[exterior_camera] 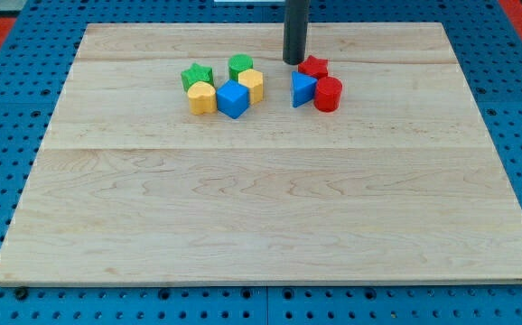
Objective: Move green blocks into the blue cube
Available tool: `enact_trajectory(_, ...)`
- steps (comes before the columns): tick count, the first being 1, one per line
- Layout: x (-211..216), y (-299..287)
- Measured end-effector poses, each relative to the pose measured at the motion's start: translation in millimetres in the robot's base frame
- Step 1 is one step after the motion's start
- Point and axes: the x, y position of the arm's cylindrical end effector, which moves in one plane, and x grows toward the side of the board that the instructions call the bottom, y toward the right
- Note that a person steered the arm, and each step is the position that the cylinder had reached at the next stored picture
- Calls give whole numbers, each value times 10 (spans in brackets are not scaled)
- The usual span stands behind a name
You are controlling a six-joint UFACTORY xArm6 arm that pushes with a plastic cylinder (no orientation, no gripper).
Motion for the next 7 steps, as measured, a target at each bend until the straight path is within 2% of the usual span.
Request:
enact_trajectory(1,79,-465)
enact_trajectory(2,568,-926)
enact_trajectory(3,611,-803)
enact_trajectory(4,168,-1115)
enact_trajectory(5,280,-1842)
enact_trajectory(6,842,-1608)
enact_trajectory(7,668,-1455)
